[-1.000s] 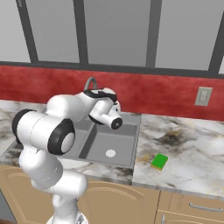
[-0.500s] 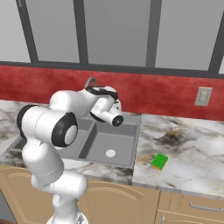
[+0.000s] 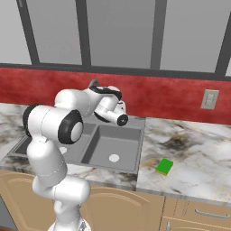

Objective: Soak the sponge with water for a few seconds and then drop it inside the sink.

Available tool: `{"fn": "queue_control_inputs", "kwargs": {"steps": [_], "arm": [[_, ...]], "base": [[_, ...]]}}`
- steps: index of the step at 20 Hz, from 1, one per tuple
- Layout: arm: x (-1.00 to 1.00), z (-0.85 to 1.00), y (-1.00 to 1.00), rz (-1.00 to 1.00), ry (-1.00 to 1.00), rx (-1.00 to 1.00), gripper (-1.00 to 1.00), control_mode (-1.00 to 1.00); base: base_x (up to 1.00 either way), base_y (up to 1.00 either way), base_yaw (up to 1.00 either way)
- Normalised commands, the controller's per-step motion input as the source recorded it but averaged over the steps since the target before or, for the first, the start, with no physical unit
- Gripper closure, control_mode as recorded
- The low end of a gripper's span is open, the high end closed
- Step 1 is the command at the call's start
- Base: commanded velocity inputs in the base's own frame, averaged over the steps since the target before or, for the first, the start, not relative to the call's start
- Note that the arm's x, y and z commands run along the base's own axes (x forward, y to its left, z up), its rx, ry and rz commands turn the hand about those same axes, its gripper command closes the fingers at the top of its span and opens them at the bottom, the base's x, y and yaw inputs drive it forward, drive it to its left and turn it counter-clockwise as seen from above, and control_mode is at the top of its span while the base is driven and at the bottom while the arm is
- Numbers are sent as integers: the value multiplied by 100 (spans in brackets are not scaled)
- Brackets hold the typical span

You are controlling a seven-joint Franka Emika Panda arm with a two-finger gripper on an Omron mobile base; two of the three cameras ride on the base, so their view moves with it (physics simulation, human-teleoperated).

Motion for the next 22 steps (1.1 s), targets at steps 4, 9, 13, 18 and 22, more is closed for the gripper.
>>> {"fn": "queue_control_inputs", "kwargs": {"steps": [4, 9, 13, 18, 22], "arm": [[22, -19, 0, 0, 0, 0, -100, -100], [23, -24, 0, 0, 0, 0, -100, -100], [24, -24, 0, 0, 0, 0, -100, -100], [25, -21, 0, 0, 0, 0, -100, -100], [30, -21, 0, 0, 0, 0, -100, -100]], "base": [[0, 0, 0], [0, 0, 0], [0, 0, 0], [0, 0, 0], [0, 0, 0]]}}
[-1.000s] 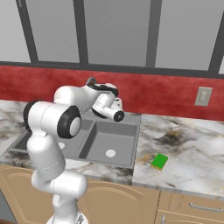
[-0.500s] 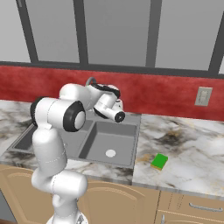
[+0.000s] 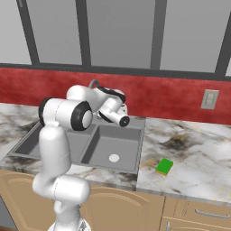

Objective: Soak the sponge with water for a few seconds and then drop it inside the sink.

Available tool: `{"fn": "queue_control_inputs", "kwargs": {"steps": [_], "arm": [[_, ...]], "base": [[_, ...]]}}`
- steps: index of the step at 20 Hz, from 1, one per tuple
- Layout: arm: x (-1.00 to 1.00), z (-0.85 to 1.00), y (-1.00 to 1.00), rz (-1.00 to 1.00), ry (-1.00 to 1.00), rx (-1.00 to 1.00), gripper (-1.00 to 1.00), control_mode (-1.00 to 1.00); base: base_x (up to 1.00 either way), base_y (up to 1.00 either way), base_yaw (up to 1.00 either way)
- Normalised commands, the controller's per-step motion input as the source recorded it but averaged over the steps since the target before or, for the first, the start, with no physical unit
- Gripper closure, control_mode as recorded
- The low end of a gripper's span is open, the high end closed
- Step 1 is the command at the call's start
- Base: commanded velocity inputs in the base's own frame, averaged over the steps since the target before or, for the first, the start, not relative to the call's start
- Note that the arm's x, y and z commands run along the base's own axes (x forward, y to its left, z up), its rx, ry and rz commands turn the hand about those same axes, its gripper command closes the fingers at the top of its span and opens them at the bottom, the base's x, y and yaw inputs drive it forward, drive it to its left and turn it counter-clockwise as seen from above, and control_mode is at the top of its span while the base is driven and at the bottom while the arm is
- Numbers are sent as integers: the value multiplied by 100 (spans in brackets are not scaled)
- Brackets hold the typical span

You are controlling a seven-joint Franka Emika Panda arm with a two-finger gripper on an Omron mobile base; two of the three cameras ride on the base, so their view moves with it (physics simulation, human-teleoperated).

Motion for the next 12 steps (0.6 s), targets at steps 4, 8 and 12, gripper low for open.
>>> {"fn": "queue_control_inputs", "kwargs": {"steps": [4, 8, 12], "arm": [[32, -23, 0, 0, 0, 0, -100, -100], [36, -21, 0, 0, 0, 0, -100, -100], [39, -11, 0, 0, -1, 0, -100, -100]], "base": [[0, 0, 0], [0, 0, 0], [0, 0, 0]]}}
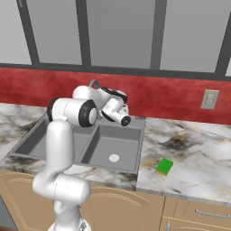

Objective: Soak the sponge with water for a few seconds and then drop it inside the sink.

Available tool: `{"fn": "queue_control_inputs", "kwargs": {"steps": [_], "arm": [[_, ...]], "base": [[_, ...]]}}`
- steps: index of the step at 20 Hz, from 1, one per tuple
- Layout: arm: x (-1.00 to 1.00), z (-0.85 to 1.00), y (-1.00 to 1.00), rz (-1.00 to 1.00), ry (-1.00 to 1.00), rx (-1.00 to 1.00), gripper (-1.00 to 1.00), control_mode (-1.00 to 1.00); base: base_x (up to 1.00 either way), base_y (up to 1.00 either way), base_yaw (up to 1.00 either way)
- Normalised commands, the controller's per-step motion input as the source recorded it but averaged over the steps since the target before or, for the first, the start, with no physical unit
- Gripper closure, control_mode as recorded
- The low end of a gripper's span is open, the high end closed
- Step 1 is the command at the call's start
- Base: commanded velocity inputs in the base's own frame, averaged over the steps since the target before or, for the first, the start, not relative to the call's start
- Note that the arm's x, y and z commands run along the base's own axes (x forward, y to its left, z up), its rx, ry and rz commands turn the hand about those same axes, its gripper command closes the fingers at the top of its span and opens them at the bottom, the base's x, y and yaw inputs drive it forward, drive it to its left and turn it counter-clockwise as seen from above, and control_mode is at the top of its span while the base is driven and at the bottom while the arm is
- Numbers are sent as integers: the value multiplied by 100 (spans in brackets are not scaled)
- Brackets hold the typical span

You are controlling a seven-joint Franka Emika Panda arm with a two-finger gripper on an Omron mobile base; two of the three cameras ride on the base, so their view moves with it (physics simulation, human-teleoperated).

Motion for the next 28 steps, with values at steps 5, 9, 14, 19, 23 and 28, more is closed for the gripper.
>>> {"fn": "queue_control_inputs", "kwargs": {"steps": [5, 9, 14, 19, 23, 28], "arm": [[33, 0, 0, 0, 0, 0, -100, -100], [28, 0, 0, 0, 0, 0, -100, -100], [29, -11, 0, 0, 0, 0, -100, -100], [29, -14, 0, 0, 0, 0, -100, -100], [23, -9, 0, 0, -1, 0, -100, -100], [17, -12, 0, 0, -1, 0, -100, -100]], "base": [[0, 0, 0], [0, 0, 0], [0, 0, 0], [0, 0, 0], [0, 0, 0], [0, 0, 0]]}}
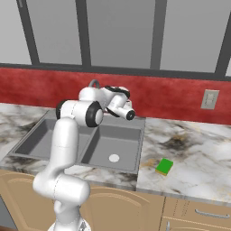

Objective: Soak the sponge with water for a few seconds and then drop it inside the sink.

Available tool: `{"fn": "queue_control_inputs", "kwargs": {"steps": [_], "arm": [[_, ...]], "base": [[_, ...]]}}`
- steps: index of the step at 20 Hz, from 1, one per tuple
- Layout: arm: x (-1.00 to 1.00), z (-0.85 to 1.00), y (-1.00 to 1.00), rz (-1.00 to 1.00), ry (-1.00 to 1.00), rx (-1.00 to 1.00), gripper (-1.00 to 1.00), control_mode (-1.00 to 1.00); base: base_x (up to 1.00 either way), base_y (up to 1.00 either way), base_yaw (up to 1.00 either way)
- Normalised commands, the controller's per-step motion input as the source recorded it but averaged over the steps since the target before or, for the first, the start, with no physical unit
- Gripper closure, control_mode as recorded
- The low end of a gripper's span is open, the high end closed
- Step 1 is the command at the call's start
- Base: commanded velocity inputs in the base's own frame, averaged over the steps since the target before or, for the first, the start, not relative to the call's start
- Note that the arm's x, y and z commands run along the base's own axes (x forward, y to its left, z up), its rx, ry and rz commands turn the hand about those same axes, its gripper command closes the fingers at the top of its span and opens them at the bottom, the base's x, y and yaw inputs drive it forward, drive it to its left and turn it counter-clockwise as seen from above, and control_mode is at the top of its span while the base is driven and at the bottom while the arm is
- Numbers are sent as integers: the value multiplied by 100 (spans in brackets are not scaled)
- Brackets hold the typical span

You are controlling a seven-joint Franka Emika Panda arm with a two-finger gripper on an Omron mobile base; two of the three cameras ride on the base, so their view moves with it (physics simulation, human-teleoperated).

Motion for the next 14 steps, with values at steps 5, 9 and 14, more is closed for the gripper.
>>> {"fn": "queue_control_inputs", "kwargs": {"steps": [5, 9, 14], "arm": [[10, -22, 0, 0, -1, 0, -100, -100], [9, -25, 0, -3, 0, 0, -100, -100], [6, -28, -5, -9, 0, 0, -100, -100]], "base": [[0, 0, 0], [0, 0, 0], [0, 0, 0]]}}
